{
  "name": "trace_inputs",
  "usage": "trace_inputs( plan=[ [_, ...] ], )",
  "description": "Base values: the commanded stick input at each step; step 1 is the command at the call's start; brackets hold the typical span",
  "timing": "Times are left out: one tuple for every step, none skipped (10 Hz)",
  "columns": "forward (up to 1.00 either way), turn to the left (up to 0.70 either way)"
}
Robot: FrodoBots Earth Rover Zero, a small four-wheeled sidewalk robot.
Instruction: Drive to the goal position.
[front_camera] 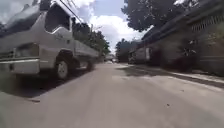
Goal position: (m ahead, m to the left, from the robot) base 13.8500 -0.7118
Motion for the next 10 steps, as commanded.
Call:
trace_inputs(
  plan=[
    [1.00,0.00],
    [1.00,0.00],
    [1.00,0.00],
    [1.00,0.00],
    [1.00,0.00],
    [1.00,-0.08],
    [1.00,-0.20],
    [1.00,-0.33],
    [1.00,-0.40],
    [1.00,-0.32]
  ],
)
